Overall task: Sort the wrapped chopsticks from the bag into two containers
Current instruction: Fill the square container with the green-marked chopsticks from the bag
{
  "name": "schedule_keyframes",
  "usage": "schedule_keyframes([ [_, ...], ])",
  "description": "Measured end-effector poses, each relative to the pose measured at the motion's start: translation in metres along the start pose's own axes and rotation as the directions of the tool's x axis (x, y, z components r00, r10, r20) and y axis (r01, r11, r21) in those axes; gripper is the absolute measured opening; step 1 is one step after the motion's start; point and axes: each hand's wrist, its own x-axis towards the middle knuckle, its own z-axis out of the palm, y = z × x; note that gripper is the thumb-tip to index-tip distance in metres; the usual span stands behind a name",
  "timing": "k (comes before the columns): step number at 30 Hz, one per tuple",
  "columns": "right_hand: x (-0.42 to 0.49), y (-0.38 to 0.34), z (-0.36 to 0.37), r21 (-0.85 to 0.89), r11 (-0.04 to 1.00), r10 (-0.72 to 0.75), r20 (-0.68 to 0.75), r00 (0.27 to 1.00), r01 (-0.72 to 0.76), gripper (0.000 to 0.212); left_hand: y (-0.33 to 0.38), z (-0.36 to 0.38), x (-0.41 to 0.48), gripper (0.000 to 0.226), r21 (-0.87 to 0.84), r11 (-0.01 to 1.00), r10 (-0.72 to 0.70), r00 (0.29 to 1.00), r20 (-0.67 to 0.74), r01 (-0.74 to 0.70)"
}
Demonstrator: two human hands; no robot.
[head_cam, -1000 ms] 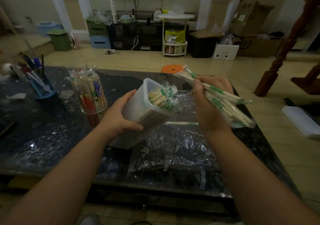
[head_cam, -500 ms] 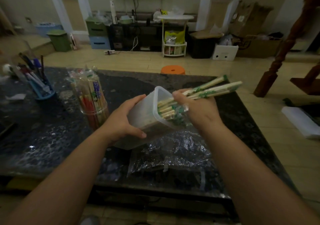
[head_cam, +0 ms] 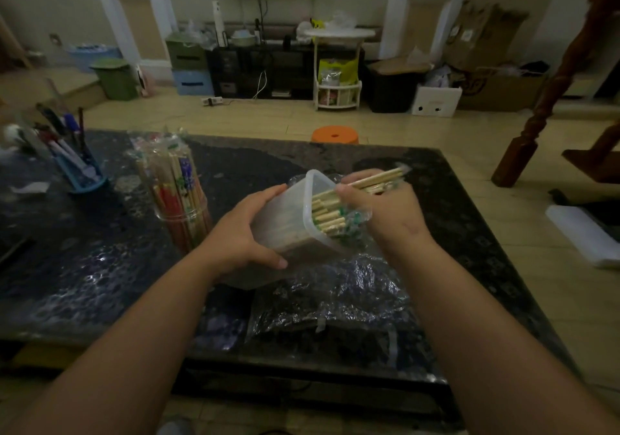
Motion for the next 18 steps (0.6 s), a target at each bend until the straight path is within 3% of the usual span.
schedule_keyframes([
  [3,0.000,0.001,0.001,0.082,0.997,0.003,-0.061,0.998,0.002,0.034,0.000,0.000,0.000,0.107,-0.012,1.000,-0.005,1.000,-0.013,0.005],
  [6,0.001,-0.002,-0.001,0.116,0.978,-0.130,-0.299,0.945,0.172,0.015,-0.004,-0.002,0.001,0.107,-0.028,1.000,-0.013,0.999,-0.036,0.012],
  [8,0.002,-0.003,-0.002,0.015,0.962,-0.248,-0.377,0.892,0.274,0.007,-0.005,-0.003,0.001,0.109,-0.046,0.999,-0.020,0.999,-0.028,0.018],
  [10,0.003,0.001,-0.002,-0.108,0.949,-0.314,-0.317,0.895,0.295,0.012,-0.006,-0.002,0.001,0.109,-0.049,0.999,-0.018,1.000,-0.023,0.016],
  [14,0.006,0.013,0.002,-0.237,0.961,-0.166,-0.079,0.983,0.143,0.019,-0.003,-0.001,0.001,0.106,-0.042,0.999,-0.021,1.000,-0.023,0.020],
  [18,0.002,0.009,0.007,-0.129,0.979,-0.178,-0.137,0.974,0.161,0.025,-0.001,-0.003,0.000,0.107,-0.036,0.999,-0.037,0.999,-0.017,0.036],
])
